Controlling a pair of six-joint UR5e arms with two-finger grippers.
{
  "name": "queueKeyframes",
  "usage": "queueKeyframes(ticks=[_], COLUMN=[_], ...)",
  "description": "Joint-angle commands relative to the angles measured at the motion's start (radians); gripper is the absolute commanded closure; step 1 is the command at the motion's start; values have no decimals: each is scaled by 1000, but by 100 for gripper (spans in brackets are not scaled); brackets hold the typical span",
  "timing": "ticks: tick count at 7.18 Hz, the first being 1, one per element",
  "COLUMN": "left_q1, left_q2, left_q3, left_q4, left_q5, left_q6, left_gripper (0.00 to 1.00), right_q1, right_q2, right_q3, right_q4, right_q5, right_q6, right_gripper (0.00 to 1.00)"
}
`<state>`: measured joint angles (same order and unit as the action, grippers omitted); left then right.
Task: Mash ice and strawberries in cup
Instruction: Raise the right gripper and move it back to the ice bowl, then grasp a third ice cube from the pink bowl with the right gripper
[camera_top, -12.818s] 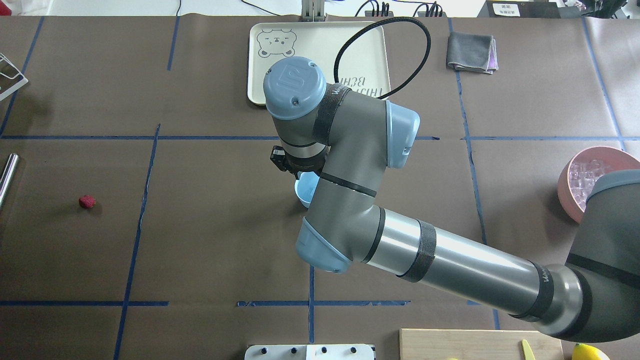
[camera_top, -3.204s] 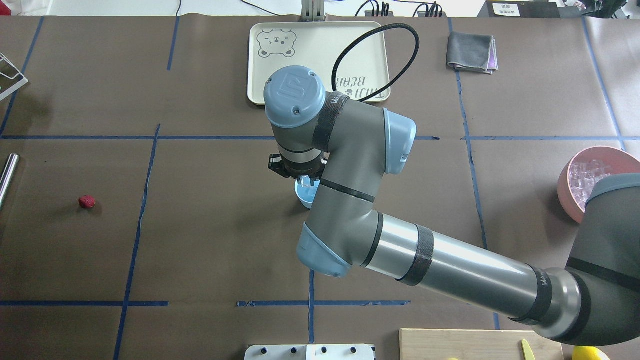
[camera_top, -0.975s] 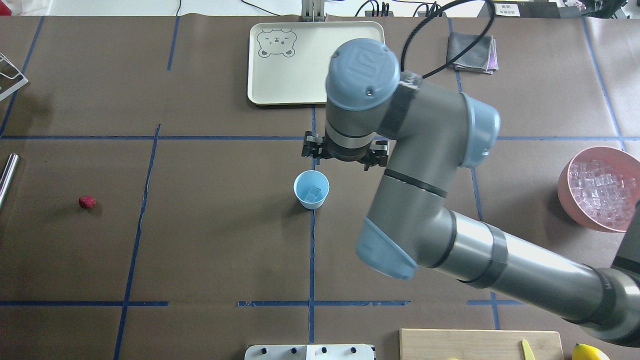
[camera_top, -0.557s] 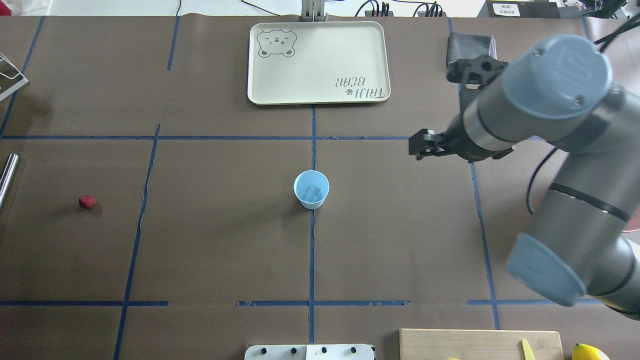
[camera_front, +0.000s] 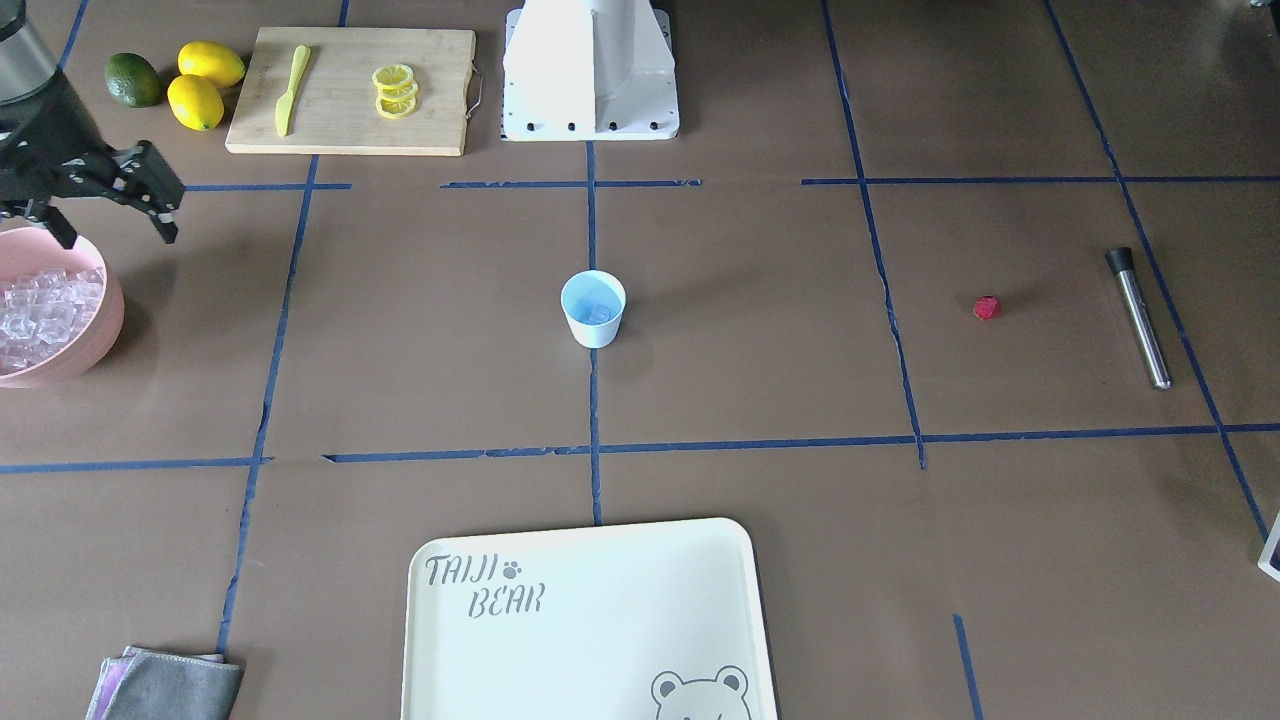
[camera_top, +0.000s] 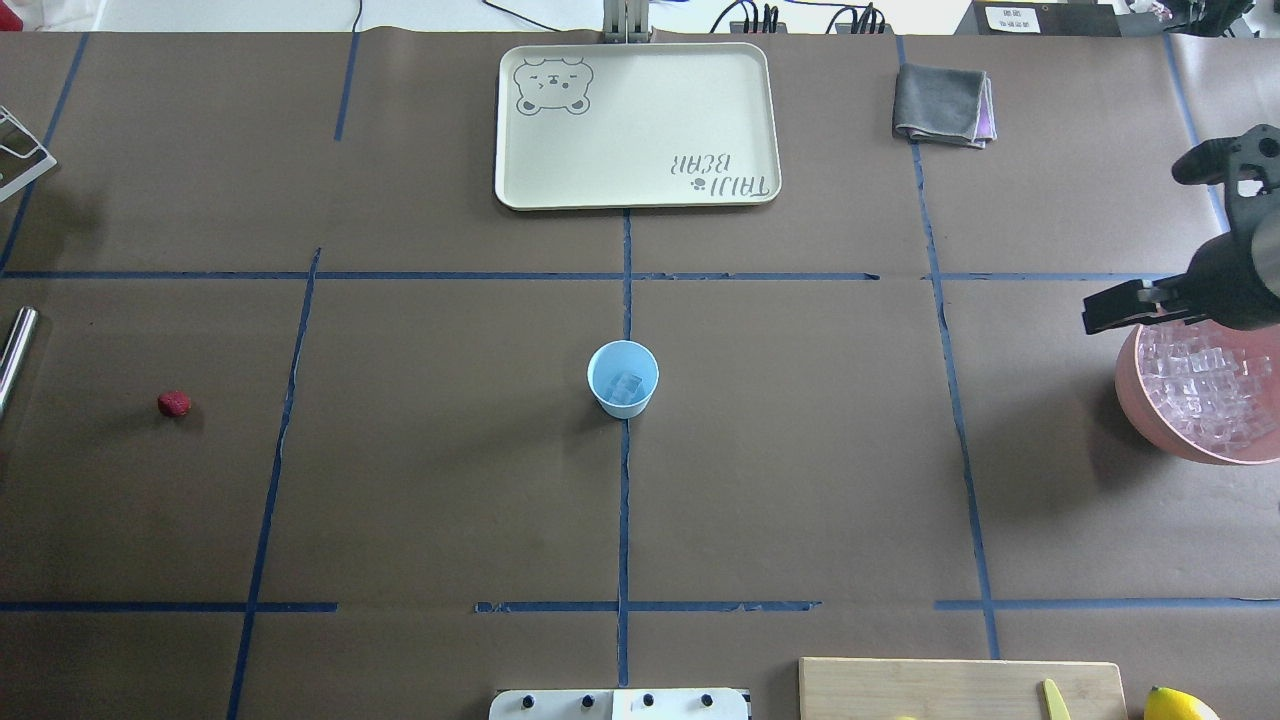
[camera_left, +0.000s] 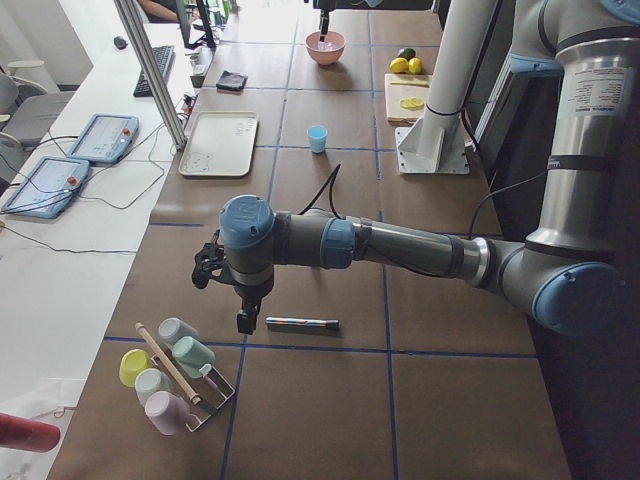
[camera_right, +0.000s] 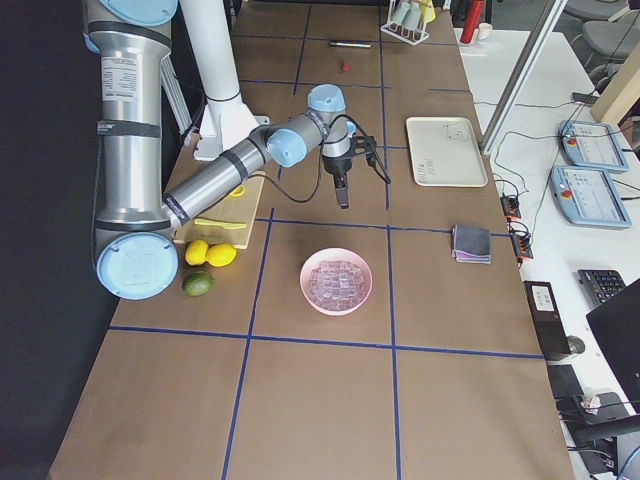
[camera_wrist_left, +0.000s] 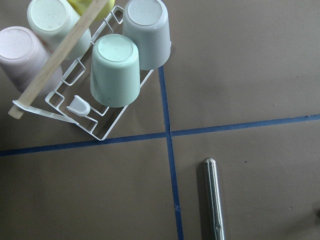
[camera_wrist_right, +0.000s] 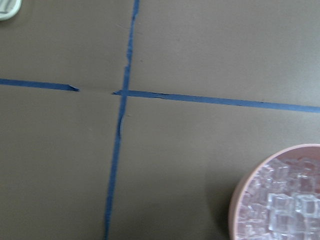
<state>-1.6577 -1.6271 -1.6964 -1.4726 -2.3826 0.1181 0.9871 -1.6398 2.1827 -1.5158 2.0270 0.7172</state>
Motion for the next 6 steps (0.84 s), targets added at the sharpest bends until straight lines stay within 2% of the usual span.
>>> queueKeyframes(ticks=[1,2,6], left_q1=[1,0,1], left_q2=[0,-2,0], left_q3=[-2,-9,-14], left_q4=[0,-1,-1], left_q5=[-1,-1,-1], left_q6=[-8,-18,-28], left_gripper=[0,0,0], right_q1=[109,114,111], right_q2=[-46,-55,-41], right_q3=[-119,-167,-305], right_q4=[70,112,117], right_q5=[57,61,62], right_q6=[-165,-169,-171], right_gripper=[1,1,1])
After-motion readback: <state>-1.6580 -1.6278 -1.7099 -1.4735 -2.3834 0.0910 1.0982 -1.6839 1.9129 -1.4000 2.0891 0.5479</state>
